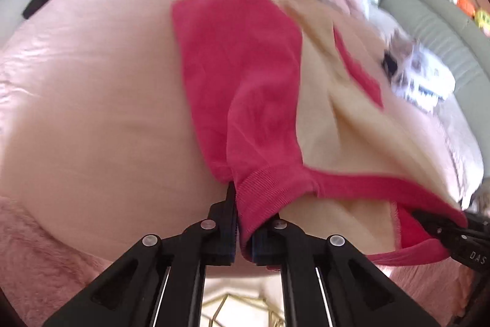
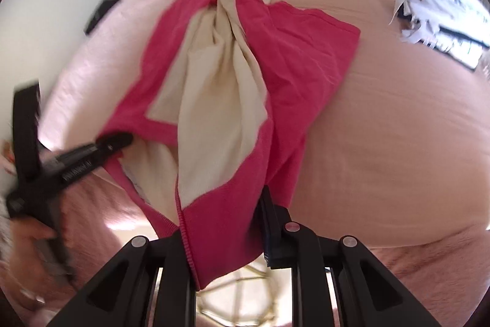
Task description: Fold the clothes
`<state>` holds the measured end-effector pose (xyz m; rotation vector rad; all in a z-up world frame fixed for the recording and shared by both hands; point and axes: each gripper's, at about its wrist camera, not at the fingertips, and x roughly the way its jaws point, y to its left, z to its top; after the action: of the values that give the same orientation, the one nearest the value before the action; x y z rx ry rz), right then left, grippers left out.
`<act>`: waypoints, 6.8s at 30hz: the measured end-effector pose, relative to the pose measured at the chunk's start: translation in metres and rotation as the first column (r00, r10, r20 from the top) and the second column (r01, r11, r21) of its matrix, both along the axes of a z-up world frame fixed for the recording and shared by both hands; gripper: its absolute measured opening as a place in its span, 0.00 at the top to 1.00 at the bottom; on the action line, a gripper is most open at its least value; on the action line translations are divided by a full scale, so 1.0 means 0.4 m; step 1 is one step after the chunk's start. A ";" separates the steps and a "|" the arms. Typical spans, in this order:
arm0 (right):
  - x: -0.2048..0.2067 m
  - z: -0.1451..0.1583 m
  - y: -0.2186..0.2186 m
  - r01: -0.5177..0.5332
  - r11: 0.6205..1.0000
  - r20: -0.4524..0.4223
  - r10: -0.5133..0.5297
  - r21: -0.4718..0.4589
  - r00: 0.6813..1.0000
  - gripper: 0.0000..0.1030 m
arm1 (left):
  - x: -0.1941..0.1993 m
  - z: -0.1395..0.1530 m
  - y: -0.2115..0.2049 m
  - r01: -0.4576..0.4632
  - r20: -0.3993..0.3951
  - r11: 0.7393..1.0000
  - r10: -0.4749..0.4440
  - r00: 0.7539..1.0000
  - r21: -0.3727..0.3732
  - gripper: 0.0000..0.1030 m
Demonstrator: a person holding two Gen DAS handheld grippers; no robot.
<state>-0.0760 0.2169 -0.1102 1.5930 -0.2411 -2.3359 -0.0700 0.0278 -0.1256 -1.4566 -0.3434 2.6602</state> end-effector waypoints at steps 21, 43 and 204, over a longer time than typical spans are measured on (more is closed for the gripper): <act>0.004 0.074 -0.028 -0.067 0.997 -0.093 0.069 0.024 0.993 0.68 | 0.042 0.008 -0.037 0.049 0.081 0.965 -0.072 0.994 0.257 0.58; 0.072 0.070 0.013 -0.069 0.996 -0.113 0.063 -0.050 0.992 0.48 | -0.032 -0.011 0.159 0.292 0.059 0.927 -0.314 0.948 0.235 0.58; -0.100 -0.106 0.034 0.329 0.893 0.140 -0.300 -0.308 0.944 0.95 | -0.144 -0.138 -0.161 -0.299 0.258 0.773 0.180 0.949 0.560 0.64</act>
<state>-0.1162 0.2305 -0.1526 1.5830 -0.9230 -2.2914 -0.1277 -0.0367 -0.1808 -1.5092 -1.3313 2.2309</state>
